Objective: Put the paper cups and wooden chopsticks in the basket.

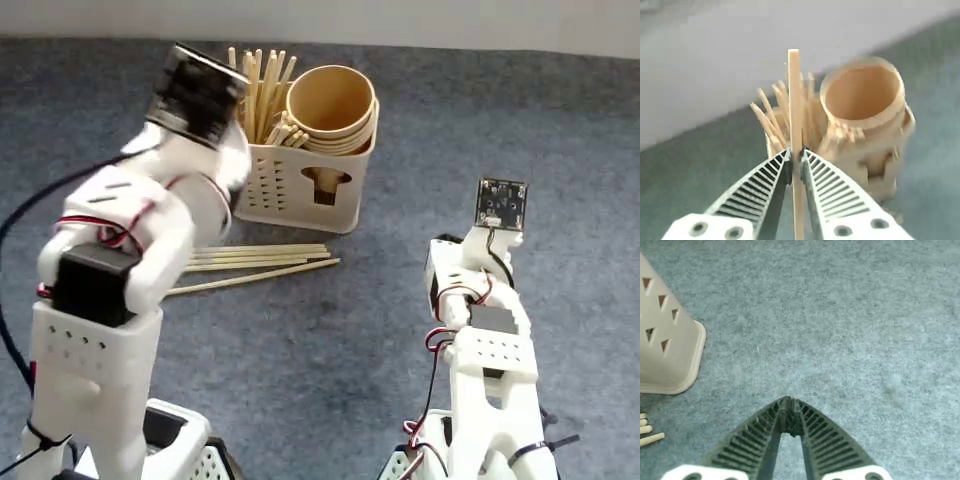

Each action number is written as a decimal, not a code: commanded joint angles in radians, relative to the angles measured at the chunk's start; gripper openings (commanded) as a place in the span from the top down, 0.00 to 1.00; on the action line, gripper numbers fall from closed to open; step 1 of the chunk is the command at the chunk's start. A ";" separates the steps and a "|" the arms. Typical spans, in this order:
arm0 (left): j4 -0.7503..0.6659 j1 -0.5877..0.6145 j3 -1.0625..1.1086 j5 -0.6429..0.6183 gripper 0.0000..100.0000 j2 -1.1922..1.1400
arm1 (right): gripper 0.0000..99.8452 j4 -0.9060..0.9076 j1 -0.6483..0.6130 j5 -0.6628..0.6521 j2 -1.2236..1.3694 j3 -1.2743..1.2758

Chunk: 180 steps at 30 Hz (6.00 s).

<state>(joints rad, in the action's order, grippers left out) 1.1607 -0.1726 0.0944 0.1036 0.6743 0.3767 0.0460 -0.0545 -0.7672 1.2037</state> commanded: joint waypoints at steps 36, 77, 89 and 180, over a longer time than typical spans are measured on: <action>-0.413 0.077 -0.117 -0.170 0.88 -0.332 | 0.99 -0.024 -0.007 -0.012 -0.013 -0.010; 0.497 -0.105 0.073 0.565 0.91 -0.329 | 0.99 -0.024 -0.007 -0.012 -0.013 -0.010; 0.072 -0.096 0.481 0.658 0.86 -0.338 | 0.99 -0.024 -0.007 -0.012 -0.013 -0.010; -0.773 -0.024 0.377 0.025 1.00 0.182 | 0.99 -0.024 -0.007 -0.012 -0.013 -0.010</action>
<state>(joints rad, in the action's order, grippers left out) 0.4718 -0.2048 0.4948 0.1389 0.8401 0.3767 0.0460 -0.0545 -0.7672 1.2037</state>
